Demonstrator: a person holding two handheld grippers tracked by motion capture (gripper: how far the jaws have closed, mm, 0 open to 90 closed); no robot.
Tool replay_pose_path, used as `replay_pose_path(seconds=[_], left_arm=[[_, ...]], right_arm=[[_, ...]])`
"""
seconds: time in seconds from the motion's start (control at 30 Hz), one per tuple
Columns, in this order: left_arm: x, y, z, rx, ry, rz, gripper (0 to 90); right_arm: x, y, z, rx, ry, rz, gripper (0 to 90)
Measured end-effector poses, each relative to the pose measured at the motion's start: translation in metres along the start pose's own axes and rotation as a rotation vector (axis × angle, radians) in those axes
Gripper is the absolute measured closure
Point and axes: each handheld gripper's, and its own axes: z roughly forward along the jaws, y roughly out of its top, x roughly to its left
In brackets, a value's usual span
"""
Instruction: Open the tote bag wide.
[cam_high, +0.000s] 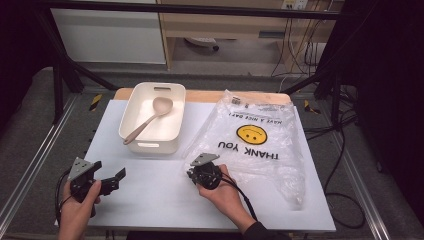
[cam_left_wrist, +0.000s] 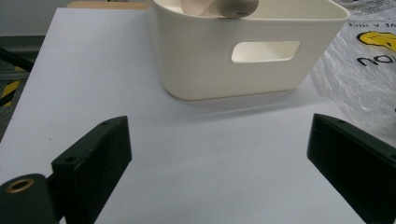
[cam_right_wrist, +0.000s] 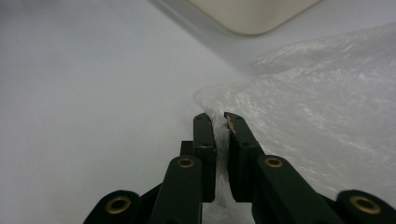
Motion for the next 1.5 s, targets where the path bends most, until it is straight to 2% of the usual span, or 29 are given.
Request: replay_pose_path(seconds=[0.03,0.1,0.17,0.27,0.37,0.57,0.67,0.77,0.87,0.93,1.0,1.07,1.2,1.37,1.5], left_arm=[[0.0,0.0,0.0,-0.002,0.0,-0.001,6.4],[0.0,0.0,0.0,-0.004,-0.001,-0.003,6.4],[0.001,0.0,0.0,-0.002,0.0,-0.001,6.4],[0.001,0.0,0.0,-0.002,0.0,0.0,6.4],[0.001,0.0,0.0,0.0,0.001,-0.001,6.4],[0.0,0.0,0.001,0.002,-0.004,-0.003,6.4],[0.0,-0.001,0.001,0.0,-0.003,-0.003,6.4],[0.001,0.0,0.0,-0.002,0.001,-0.005,6.5],[0.001,0.0,0.001,0.0,-0.004,-0.001,6.5],[0.0,0.0,0.001,0.001,-0.008,-0.004,6.5],[-0.001,0.0,0.001,0.001,-0.006,0.003,6.5],[0.0,0.0,0.001,0.002,-0.007,0.002,6.5],[0.0,0.0,0.001,0.0,-0.004,-0.005,6.5],[-0.001,0.0,0.0,-0.005,0.001,0.004,6.5],[-0.004,-0.001,0.001,0.004,0.005,0.018,6.4]], right_arm=[[-0.002,0.004,-0.002,-0.02,-0.007,0.018,85.9],[-0.004,0.006,-0.002,-0.033,-0.013,0.023,86.0],[-0.009,0.009,-0.005,-0.061,-0.017,0.055,86.3],[-0.012,0.01,-0.005,-0.069,-0.017,0.071,86.3],[-0.013,0.012,0.003,-0.062,-0.023,0.088,86.3],[-0.026,0.023,0.023,-0.063,-0.104,0.148,86.4],[-0.031,0.028,0.028,-0.065,-0.121,0.173,86.5],[-0.038,0.04,0.038,-0.064,-0.16,0.193,86.4],[-0.041,0.045,0.042,-0.063,-0.18,0.198,86.0],[-0.045,0.048,0.047,-0.059,-0.195,0.218,80.1],[-0.045,0.051,0.048,-0.071,-0.181,0.236,69.0],[-0.04,0.053,0.046,-0.059,-0.161,0.23,53.6],[-0.028,0.057,0.034,-0.038,-0.153,0.195,33.9],[-0.028,0.058,0.026,-0.006,-0.174,0.176,26.2],[-0.035,0.059,0.02,0.02,-0.188,0.179,23.0]])
